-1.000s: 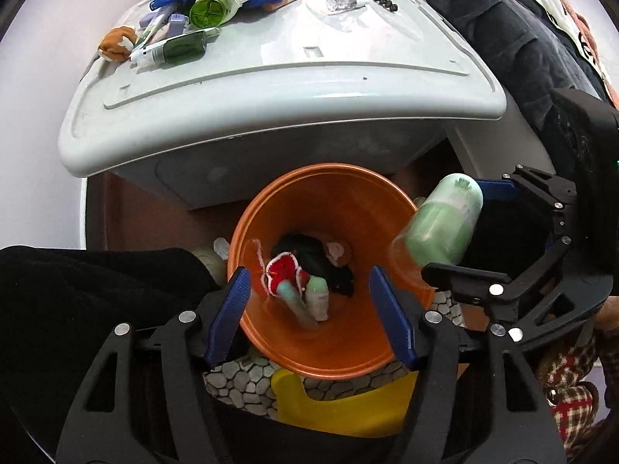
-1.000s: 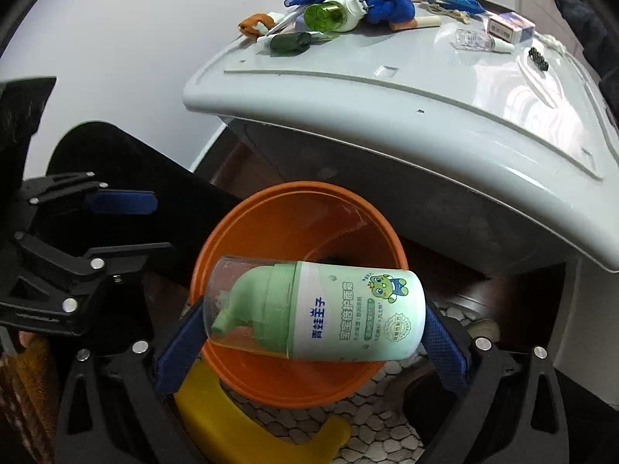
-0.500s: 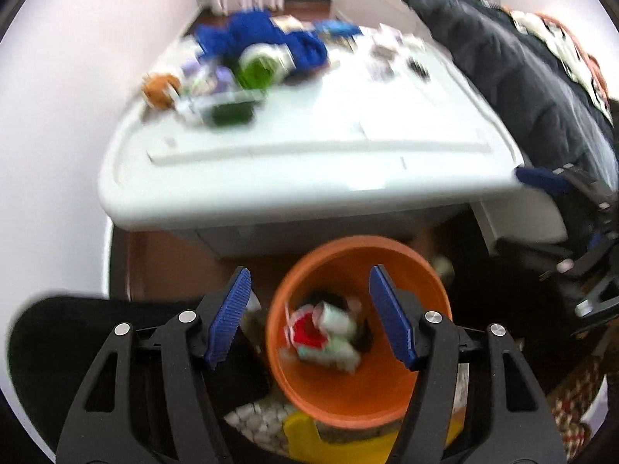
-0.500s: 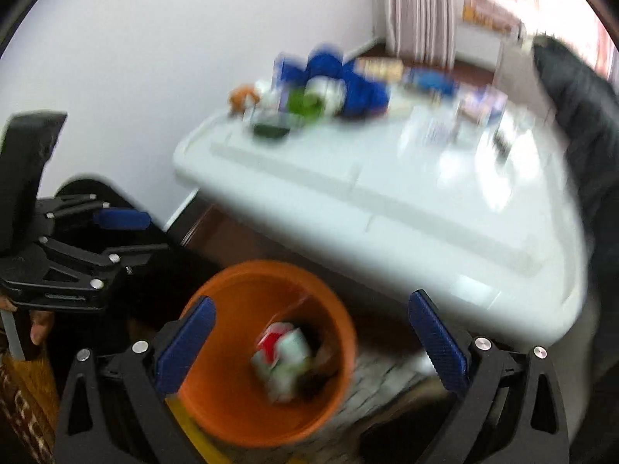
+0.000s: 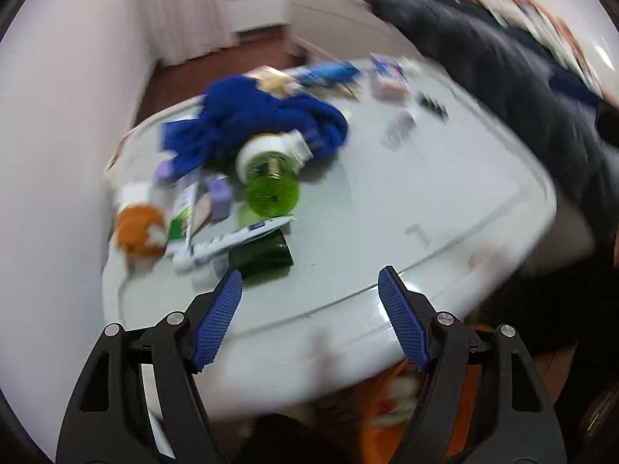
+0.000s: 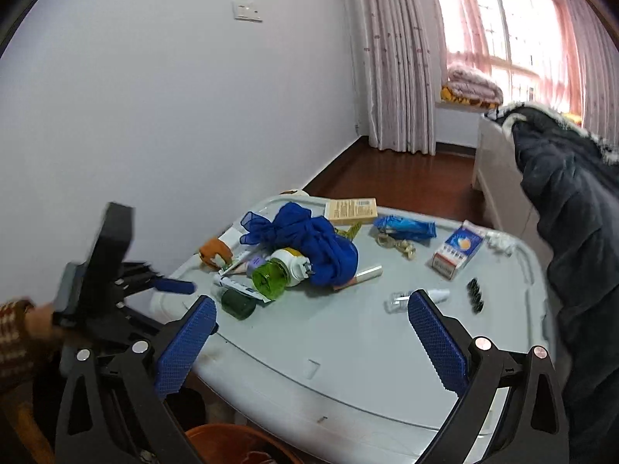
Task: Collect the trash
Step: 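Grasp the green round lid with the left tool while the right tool grasps the spray bottle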
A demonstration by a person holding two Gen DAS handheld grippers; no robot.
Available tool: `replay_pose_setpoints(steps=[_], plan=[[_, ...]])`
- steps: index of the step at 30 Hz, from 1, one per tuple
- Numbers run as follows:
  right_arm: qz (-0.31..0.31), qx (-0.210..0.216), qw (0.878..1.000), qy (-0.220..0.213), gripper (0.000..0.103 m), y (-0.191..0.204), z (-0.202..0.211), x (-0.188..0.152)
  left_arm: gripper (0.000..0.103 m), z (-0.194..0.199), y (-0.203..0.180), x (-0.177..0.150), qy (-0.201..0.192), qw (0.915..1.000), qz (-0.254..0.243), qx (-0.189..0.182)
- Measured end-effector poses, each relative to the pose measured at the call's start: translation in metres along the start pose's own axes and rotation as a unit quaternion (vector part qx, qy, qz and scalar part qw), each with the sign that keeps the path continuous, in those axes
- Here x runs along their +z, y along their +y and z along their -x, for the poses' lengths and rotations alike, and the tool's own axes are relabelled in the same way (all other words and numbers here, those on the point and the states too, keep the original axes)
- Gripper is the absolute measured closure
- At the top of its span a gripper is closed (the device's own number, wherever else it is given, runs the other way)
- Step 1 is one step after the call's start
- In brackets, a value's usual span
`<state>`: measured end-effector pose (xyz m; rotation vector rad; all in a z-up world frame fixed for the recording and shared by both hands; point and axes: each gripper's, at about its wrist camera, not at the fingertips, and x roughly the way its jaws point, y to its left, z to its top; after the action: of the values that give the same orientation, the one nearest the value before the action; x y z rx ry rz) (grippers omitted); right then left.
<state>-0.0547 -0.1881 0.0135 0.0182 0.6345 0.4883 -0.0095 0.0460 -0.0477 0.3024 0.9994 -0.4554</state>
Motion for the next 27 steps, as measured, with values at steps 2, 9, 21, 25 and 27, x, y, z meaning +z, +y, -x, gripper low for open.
replay_pose_setpoints(steps=[2, 9, 21, 25, 27], plan=[[-0.005, -0.012, 1.0, 0.017, 0.005, -0.007, -0.008, -0.005, 0.032, -0.018, 0.008, 0.002, 0.023, 0.9984, -0.049, -0.016], [-0.035, -0.009, 0.999, 0.028, 0.005, -0.02, -0.013, -0.005, 0.032, -0.051, 0.034, 0.0, 0.035, 0.9953, -0.082, -0.037], [-0.034, -0.007, 0.999, 0.035, 0.005, -0.018, -0.02, -0.002, 0.062, -0.074, 0.051, 0.011, 0.07, 0.9912, -0.024, -0.109], [-0.044, -0.014, 0.998, 0.035, 0.005, -0.026, -0.02, -0.004, 0.062, -0.06, 0.035, 0.005, 0.07, 0.9929, 0.006, -0.096], [-0.041, -0.028, 0.998, 0.035, 0.005, -0.03, -0.021, -0.006, 0.062, -0.05, 0.021, 0.003, 0.063, 0.9952, 0.005, -0.075]])
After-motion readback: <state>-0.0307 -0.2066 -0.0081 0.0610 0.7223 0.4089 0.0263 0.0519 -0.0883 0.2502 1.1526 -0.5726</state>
